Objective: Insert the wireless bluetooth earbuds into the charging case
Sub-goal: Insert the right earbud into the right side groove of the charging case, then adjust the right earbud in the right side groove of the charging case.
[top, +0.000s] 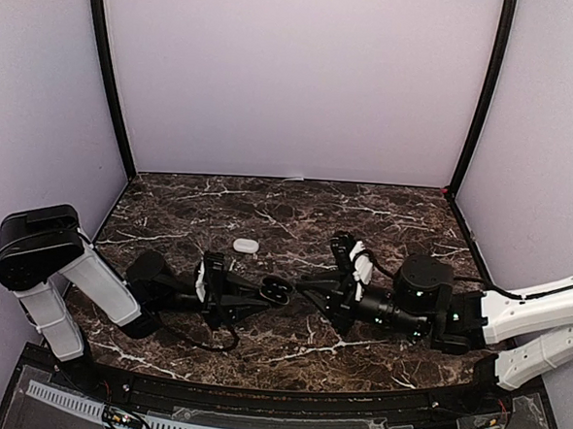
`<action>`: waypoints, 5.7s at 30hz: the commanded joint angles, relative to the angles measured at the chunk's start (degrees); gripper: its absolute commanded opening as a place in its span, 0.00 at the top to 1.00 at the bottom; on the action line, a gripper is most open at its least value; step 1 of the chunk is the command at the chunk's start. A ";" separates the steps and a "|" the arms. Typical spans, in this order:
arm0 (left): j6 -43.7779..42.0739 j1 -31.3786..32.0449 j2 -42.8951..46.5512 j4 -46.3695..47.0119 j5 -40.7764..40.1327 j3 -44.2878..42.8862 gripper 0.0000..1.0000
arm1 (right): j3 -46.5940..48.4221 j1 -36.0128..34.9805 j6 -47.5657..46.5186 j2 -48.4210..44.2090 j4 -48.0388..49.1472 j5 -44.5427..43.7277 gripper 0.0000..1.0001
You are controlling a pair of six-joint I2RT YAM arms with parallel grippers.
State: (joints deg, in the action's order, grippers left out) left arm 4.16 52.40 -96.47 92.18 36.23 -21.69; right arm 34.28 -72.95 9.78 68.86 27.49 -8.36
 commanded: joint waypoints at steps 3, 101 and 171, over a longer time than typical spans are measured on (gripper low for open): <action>-7.84 -0.38 -1.70 12.84 3.55 2.85 0.97 | -4.20 0.72 1.90 -5.51 6.01 -0.89 0.95; -11.94 2.97 -2.21 12.36 -10.29 3.32 0.99 | 6.28 -3.35 2.88 14.55 1.24 -11.08 0.91; -4.80 1.52 -2.93 12.87 -11.97 2.75 1.00 | -2.93 1.32 12.02 1.05 -0.31 -0.58 0.79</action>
State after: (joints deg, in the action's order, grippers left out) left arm -1.21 54.19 -99.35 91.85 23.31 -18.37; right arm 31.94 -72.23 21.15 70.15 24.18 -10.92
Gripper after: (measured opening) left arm 0.242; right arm 0.226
